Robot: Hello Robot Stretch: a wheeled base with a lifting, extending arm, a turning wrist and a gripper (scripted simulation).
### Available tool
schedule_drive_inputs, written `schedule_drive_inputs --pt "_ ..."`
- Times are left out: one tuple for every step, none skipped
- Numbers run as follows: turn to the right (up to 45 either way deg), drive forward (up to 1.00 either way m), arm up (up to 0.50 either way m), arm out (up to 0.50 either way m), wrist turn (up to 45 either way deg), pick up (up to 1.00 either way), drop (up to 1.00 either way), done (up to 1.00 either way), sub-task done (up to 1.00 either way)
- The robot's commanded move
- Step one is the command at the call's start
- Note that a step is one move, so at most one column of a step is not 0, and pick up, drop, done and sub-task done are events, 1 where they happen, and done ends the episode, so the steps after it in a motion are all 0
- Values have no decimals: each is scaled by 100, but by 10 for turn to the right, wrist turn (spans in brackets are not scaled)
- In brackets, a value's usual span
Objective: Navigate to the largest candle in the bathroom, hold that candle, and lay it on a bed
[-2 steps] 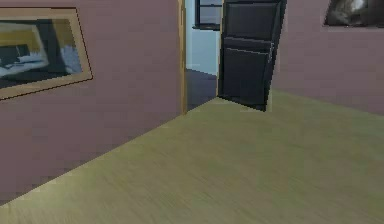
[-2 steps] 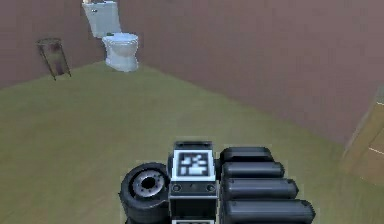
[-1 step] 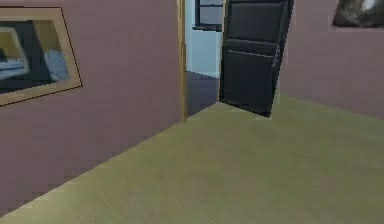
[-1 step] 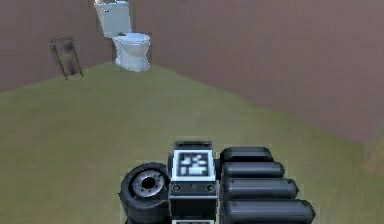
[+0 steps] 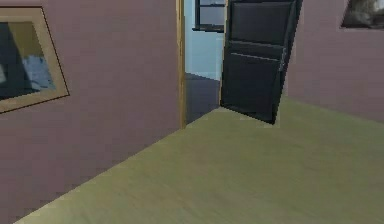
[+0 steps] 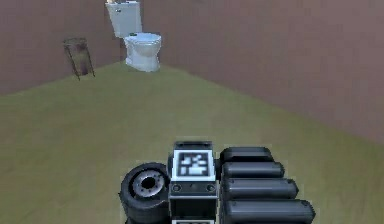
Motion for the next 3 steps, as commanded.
schedule_drive_inputs --pt "60 0 0 0 0 0 0 0 0" --pt "0 100 0 0 0 0 0 0 0" --pt "0 100 0 0 0 0 0 0 0"
